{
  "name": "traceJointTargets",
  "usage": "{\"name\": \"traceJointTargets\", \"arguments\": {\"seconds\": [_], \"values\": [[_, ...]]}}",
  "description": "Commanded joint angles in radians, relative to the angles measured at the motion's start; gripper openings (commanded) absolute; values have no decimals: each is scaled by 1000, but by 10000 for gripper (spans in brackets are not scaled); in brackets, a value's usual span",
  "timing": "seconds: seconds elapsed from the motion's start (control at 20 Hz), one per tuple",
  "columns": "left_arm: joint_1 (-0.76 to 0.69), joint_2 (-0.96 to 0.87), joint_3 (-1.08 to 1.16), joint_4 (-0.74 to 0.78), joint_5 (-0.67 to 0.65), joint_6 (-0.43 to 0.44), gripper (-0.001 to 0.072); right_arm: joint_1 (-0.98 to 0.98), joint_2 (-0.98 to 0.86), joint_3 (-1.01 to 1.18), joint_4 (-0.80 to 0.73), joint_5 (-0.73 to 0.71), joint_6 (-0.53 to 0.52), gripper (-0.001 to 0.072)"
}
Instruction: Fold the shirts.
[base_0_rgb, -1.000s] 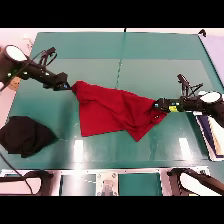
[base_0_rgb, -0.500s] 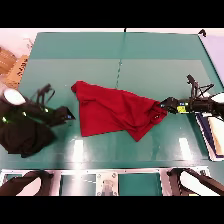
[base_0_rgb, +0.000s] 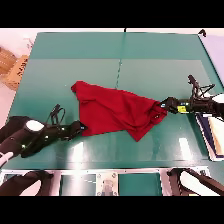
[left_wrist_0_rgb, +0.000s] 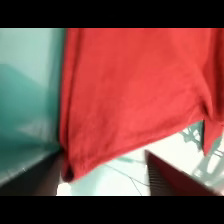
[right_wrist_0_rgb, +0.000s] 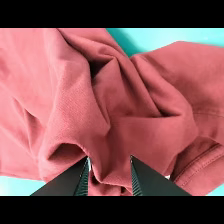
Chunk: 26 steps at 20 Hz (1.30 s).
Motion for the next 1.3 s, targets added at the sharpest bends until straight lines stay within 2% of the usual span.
{"name": "traceJointTargets", "arguments": {"seconds": [0.0, 0.05, 0.15, 0.2, 0.3, 0.4, 0.55, 0.65, 0.85, 0.9, 0.95, 1.0, 1.25], "values": [[-68, 2, -14, -84, 87, 58, 42, 0, 1, -19, 1, -2, 0, 314], [-65, 2, -5, -82, 76, 85, 19, 0, 1, -30, 1, -1, 0, 316], [-29, 2, 43, -69, 29, 109, 19, 0, 1, -50, -3, 3, 11, 373], [7, 2, 85, -41, -15, 108, 19, 0, 1, -54, -22, 10, 36, 374], [95, 2, 190, 59, -135, 104, 19, -3, 2, -53, -64, 23, 63, 373], [200, 2, 311, 160, -276, 63, 19, -20, 2, -53, -74, 45, 83, 373], [349, 5, 493, 181, -435, 54, 19, -44, 3, -53, -72, 97, 107, 373], [394, 4, 570, 182, -481, 55, 19, -43, 4, -53, -69, 142, 129, 372], [394, 4, 596, 189, -494, 56, 19, -37, 30, -84, -38, 206, 139, 373], [394, 4, 596, 189, -496, 56, 19, -24, 43, -110, -34, 197, 139, 406], [394, 4, 596, 189, -496, 56, 19, -7, 50, -138, -32, 179, 139, 499], [394, 4, 596, 189, -496, 56, 19, 16, 51, -171, -27, 135, 139, 523], [394, 4, 596, 189, -495, 57, 19, 159, 9, -240, 110, -206, 139, 523]]}}
